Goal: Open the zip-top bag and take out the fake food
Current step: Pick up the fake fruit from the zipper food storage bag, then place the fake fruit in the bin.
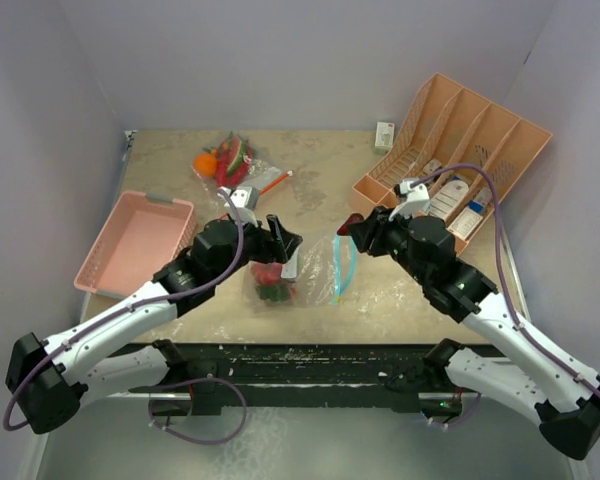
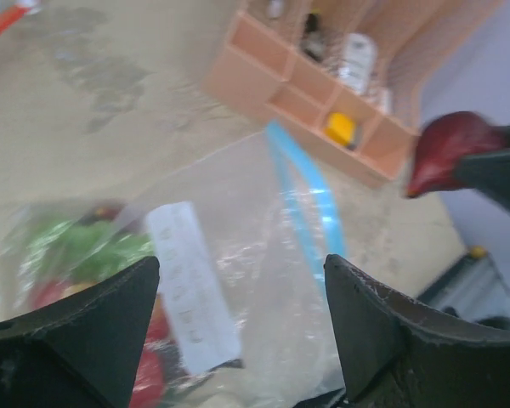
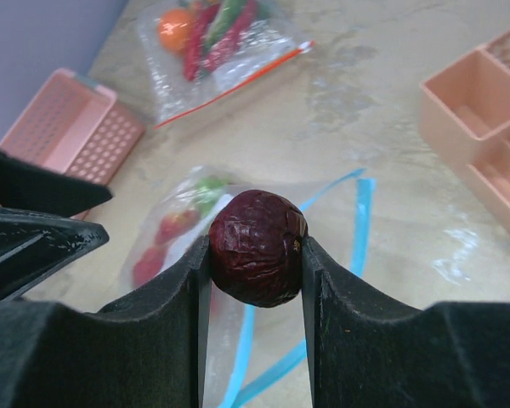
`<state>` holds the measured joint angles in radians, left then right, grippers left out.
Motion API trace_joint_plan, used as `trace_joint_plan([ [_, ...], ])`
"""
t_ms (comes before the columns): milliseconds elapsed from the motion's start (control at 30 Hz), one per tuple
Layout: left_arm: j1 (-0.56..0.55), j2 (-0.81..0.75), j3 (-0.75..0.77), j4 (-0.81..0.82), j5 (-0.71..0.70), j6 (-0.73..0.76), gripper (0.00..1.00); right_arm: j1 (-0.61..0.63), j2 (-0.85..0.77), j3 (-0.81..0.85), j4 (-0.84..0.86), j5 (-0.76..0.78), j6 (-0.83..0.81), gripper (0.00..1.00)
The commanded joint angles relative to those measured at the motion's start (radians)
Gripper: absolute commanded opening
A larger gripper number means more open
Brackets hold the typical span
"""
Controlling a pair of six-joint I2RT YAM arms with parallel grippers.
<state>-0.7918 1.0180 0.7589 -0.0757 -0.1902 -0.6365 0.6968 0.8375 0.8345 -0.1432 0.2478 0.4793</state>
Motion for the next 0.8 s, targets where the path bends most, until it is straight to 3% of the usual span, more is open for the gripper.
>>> trace_joint_plan([
  [0,0.005,-0.017,-0.031,0.330,0.325,0.089,0.84,-0.003,0.036,0.028,0.142,-0.214,0.016,0.18],
  [100,0.002,0.013,-0.029,0.401,0.429,0.097,0.85,-0.003,0.076,0.031,0.181,-0.292,0.030,0.18],
  [267,-0.001,0.049,-0.025,0.449,0.486,0.109,0.87,-0.003,0.095,0.023,0.225,-0.373,0.036,0.18],
  [533,-0.001,0.094,-0.032,0.545,0.590,0.101,0.80,-0.002,0.087,0.018,0.254,-0.421,0.062,0.18],
  [633,0.000,0.087,-0.043,0.553,0.577,0.102,0.71,-0.002,0.090,0.021,0.262,-0.446,0.066,0.18],
  [767,-0.001,0.066,-0.055,0.549,0.546,0.098,0.51,-0.003,0.092,0.023,0.264,-0.456,0.069,0.18],
])
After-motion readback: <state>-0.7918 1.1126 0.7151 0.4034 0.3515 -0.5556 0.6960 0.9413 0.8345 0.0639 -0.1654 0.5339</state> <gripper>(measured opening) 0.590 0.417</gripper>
